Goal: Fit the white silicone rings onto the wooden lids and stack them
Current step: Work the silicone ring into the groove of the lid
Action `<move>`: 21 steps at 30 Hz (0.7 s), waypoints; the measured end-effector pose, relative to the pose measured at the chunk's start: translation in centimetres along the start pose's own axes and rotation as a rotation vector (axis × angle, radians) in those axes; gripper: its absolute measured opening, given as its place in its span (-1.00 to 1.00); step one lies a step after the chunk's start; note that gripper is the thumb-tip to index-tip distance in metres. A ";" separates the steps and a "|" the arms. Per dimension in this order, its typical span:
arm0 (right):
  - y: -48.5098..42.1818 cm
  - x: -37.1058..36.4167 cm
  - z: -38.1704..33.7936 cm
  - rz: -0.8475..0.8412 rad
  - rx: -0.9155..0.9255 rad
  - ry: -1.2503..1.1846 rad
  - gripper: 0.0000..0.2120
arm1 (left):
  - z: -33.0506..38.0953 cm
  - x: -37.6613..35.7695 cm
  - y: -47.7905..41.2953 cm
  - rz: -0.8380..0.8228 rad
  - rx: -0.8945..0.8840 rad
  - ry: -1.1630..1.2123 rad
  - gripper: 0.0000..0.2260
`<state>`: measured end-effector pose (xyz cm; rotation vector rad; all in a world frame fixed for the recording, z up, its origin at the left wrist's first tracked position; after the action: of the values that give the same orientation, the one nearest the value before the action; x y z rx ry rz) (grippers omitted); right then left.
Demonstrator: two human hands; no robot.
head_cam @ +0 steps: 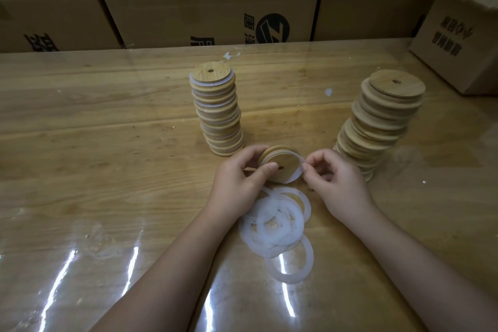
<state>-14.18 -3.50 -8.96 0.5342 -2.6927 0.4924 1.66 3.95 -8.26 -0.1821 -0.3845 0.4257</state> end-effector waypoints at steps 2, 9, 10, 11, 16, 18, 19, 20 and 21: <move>0.0 0.0 0.1 0.008 -0.012 0.002 -0.94 | 0.0 0.0 0.0 -0.001 0.006 0.005 -0.75; -0.2 0.0 0.3 -0.039 -0.015 0.051 -0.94 | 0.0 0.1 -0.2 -0.022 0.033 0.046 -0.78; -0.2 0.0 0.3 -0.049 -0.008 0.056 -0.94 | 0.0 0.1 -0.2 -0.025 0.035 0.046 -0.78; -0.2 0.0 0.3 -0.057 -0.002 0.059 -0.93 | 0.0 0.1 -0.2 -0.031 0.037 0.047 -0.78; -0.1 -0.2 0.3 -0.109 0.048 0.140 -0.86 | -0.1 0.2 -0.3 -0.055 0.060 0.088 -0.81; -0.1 -0.2 0.3 -0.087 0.046 0.113 -0.84 | -0.2 0.1 -0.2 -0.078 0.066 0.108 -0.81; -0.1 -0.1 0.4 -0.071 0.039 0.083 -0.84 | -0.3 0.1 -0.2 -0.082 0.062 0.112 -0.81; -0.1 -0.1 0.3 -0.059 0.031 0.056 -0.84 | -0.3 0.0 -0.2 -0.080 0.055 0.113 -0.80; -0.1 0.0 0.3 -0.050 0.024 0.038 -0.84 | -0.4 0.0 -0.2 -0.073 0.048 0.113 -0.80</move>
<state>-14.21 -3.72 -9.22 0.5917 -2.6337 0.5158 1.89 3.68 -8.56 -0.1444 -0.2685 0.3512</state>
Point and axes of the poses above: each hand's wrist, its own y-axis away from the middle knuckle, its own x-axis out of the back of the hand, z = x × y, the point moved 1 cm from there along -y, towards the middle knuckle, and after that the axes turned 2 degrees about x, right-handed, at the moved point
